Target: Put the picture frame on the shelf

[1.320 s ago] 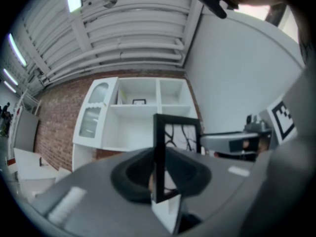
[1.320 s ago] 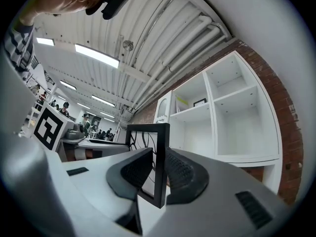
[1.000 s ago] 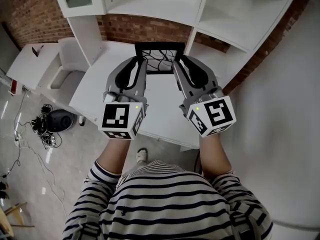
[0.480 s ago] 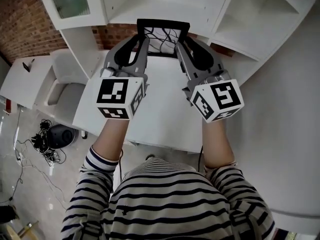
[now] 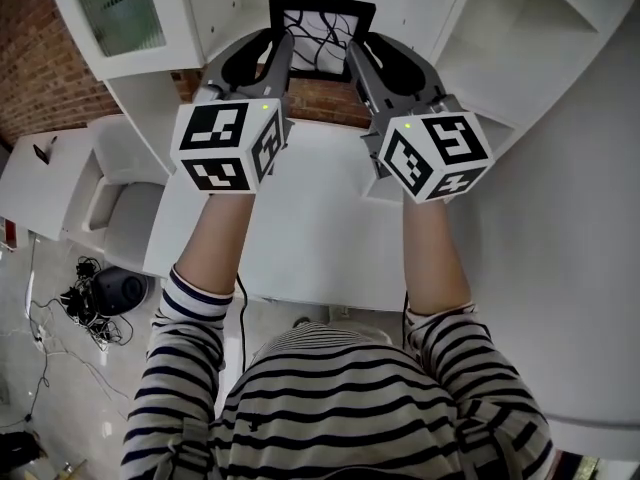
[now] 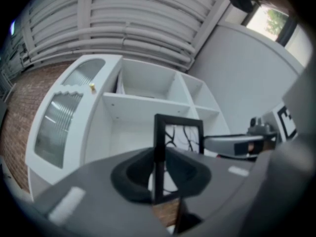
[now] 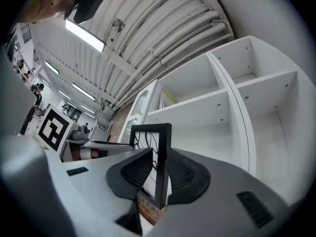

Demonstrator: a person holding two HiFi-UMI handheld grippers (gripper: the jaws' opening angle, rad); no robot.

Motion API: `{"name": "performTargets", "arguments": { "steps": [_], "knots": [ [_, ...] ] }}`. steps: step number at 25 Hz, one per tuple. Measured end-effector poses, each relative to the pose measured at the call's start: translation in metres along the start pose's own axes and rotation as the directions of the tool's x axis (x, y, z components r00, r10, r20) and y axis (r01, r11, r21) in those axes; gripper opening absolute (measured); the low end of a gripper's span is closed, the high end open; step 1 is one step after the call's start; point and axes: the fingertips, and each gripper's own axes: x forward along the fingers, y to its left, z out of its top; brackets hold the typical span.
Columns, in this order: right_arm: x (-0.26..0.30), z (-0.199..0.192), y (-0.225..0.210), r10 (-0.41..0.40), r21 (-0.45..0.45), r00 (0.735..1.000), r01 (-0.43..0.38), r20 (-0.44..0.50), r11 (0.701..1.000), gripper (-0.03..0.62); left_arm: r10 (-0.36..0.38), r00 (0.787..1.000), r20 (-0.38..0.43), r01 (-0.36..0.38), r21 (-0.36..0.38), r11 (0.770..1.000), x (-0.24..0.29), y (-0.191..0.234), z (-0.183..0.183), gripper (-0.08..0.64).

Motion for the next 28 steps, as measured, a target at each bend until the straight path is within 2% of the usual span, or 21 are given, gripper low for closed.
{"name": "performTargets", "arguments": {
  "steps": [5,11,21,28],
  "knots": [
    [0.025,0.001,-0.025,-0.005,0.009,1.0,0.005,0.0,1.0,0.058,-0.004,1.0,-0.02,0.004,-0.004,1.0,0.032,0.01,0.001,0.075],
    [0.076,0.011,-0.047,0.004,0.037,1.0,-0.004,-0.022,0.999,0.058,0.012,0.999,-0.045,-0.012,0.001,1.0,0.072,0.043,0.018,0.075],
    [0.117,-0.017,-0.084,-0.014,0.073,0.998,0.018,-0.056,0.997,0.058,0.013,0.994,-0.108,-0.012,0.009,1.0,0.126,0.063,-0.005,0.075],
    [0.147,-0.046,-0.106,-0.043,0.08,0.989,0.054,-0.139,0.995,0.058,0.003,0.982,-0.187,0.002,0.027,1.0,0.16,0.077,-0.026,0.075]
  ]
}}
